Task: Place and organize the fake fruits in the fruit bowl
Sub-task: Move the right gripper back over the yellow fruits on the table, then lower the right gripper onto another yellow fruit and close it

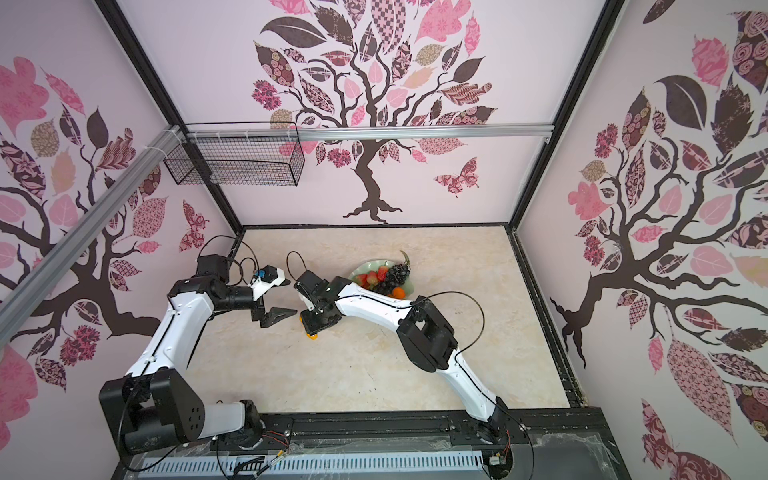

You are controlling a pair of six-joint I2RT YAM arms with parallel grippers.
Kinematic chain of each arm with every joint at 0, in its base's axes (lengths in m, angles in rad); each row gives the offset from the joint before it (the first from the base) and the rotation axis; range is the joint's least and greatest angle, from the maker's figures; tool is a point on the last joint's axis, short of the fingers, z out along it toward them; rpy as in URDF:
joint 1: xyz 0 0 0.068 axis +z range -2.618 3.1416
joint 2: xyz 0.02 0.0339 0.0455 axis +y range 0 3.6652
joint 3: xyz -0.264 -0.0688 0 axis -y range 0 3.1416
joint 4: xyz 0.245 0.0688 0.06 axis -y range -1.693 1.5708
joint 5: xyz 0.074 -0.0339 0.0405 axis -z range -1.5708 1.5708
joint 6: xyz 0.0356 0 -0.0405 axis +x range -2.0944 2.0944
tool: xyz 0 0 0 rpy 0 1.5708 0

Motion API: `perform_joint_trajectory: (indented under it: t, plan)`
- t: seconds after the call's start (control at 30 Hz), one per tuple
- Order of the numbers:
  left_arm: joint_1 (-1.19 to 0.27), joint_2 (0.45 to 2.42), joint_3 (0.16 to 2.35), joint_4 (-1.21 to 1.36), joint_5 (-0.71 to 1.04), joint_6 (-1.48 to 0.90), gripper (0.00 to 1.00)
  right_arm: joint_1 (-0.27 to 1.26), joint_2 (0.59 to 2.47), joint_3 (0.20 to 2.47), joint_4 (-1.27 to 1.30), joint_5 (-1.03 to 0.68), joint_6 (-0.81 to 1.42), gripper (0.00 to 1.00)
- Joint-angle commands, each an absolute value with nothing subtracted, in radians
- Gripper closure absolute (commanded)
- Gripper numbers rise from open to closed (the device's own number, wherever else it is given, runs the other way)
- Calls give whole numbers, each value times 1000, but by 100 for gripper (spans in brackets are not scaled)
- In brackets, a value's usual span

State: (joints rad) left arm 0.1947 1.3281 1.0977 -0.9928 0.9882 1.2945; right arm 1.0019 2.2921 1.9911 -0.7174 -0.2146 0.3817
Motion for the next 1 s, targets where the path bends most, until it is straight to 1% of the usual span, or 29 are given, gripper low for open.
perform_joint_trajectory:
  t: [0.0,0.23,0.5,0.6,0.67,0.97]
  plan:
    - [206,1329,1147,-1023,1015,1320,1,1008,2352,2039,-747,-242,391,55]
    - [209,1335,1157,-1032,1043,1324,1,1008,2432,2127,-795,-256,370,54]
    - [209,1338,1157,-1023,1049,1320,1,1012,2460,2139,-798,-269,370,54]
    - [210,1341,1157,-1021,1052,1316,2,1014,2461,2145,-802,-256,368,54]
    - [210,1341,1155,-1006,1051,1300,1,1013,2501,2160,-807,-237,363,54]
    - [212,1346,1157,-996,1059,1283,1,1013,2557,2229,-840,-227,350,54]
